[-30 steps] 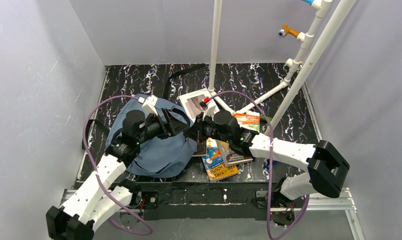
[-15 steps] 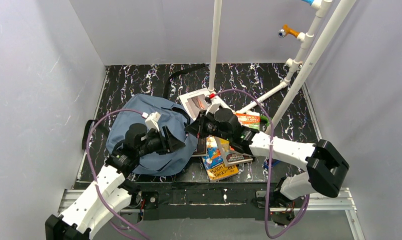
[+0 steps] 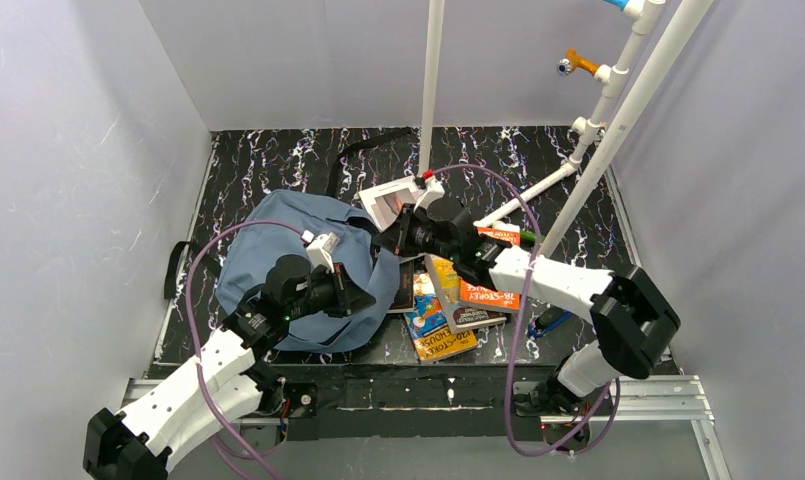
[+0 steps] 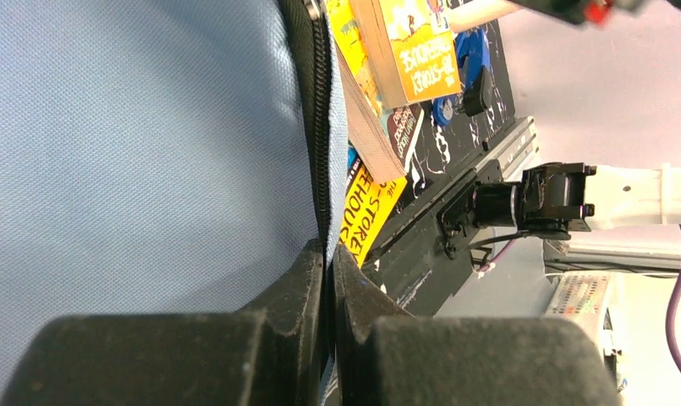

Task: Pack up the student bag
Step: Unzip the student bag at the center of the board.

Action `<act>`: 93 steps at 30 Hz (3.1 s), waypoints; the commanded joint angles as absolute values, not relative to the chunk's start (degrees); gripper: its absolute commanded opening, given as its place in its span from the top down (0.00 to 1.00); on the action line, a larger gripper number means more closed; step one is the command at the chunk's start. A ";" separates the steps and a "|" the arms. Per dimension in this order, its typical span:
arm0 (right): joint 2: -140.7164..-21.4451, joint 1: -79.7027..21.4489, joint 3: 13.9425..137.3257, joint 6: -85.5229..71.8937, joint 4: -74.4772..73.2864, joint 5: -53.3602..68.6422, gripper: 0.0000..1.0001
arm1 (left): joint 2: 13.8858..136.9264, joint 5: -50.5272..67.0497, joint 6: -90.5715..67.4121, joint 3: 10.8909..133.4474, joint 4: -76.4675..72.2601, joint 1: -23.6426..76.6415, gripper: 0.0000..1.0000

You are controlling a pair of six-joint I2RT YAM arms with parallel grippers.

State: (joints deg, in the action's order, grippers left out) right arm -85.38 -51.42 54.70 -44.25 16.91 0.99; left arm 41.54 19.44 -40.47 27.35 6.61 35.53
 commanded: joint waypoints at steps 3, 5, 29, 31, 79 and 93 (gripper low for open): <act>-90.86 -46.24 62.66 -43.94 24.65 2.82 0.99 | 39.69 20.78 -40.40 25.41 7.40 37.26 1.00; -91.84 -46.23 63.50 -43.61 24.98 4.66 0.99 | 39.94 20.79 -40.06 25.82 7.43 37.33 1.00; -82.44 -46.65 54.11 -41.83 29.08 12.57 0.99 | 56.63 17.19 -68.09 46.55 15.54 22.33 0.61; -82.49 -46.67 54.88 -41.21 28.26 12.69 0.99 | 59.31 18.72 -69.27 47.17 13.48 22.32 0.62; -82.86 -46.67 55.57 -42.28 30.01 15.44 0.99 | 77.29 22.23 -73.79 43.89 -3.13 22.15 0.60; -78.51 -51.01 50.20 -40.06 26.35 15.52 0.99 | 75.74 17.28 -67.95 45.72 -11.64 21.91 1.00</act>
